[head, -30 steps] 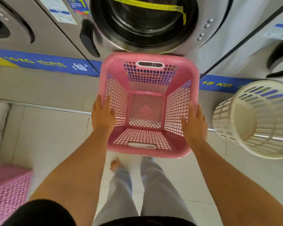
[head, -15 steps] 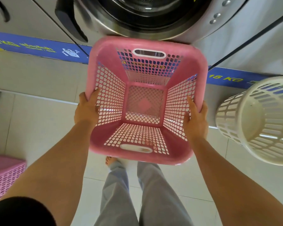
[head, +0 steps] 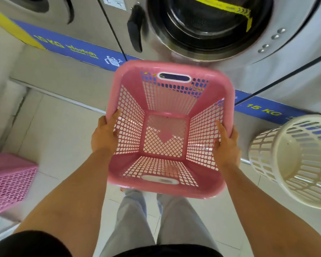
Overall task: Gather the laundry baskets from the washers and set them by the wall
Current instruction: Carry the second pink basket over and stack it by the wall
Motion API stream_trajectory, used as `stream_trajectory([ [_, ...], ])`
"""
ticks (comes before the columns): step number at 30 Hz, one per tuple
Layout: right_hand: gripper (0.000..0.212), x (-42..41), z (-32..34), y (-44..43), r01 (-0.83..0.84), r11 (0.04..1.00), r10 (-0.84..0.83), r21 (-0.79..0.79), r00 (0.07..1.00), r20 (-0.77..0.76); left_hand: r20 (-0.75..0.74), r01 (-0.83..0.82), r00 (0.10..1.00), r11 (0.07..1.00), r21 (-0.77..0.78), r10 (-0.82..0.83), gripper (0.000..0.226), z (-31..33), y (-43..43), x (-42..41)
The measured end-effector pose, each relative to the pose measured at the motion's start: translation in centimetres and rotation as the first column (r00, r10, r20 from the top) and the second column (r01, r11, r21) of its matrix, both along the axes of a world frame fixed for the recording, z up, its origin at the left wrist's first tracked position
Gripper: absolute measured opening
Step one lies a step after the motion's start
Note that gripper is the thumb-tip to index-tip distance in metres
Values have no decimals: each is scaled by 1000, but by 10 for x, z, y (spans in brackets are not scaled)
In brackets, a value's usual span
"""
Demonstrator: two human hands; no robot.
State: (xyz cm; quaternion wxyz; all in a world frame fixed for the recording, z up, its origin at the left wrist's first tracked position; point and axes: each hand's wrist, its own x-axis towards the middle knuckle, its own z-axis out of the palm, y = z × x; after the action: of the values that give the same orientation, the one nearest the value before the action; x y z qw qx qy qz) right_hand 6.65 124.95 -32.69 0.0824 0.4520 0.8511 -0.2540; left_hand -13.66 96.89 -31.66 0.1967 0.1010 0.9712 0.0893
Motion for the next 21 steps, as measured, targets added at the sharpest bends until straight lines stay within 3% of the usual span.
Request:
stream_trajectory([
  [11, 63, -46, 62, -121, -278, 961, 277, 6, 953, -121, -65, -302, 950, 950, 78, 307, 66, 61, -171, 47],
  [21, 68, -103, 109, -294, -512, 850, 522, 121, 792, -317, -234, -529, 762, 788, 314, 604, 72, 104, -357, 84],
])
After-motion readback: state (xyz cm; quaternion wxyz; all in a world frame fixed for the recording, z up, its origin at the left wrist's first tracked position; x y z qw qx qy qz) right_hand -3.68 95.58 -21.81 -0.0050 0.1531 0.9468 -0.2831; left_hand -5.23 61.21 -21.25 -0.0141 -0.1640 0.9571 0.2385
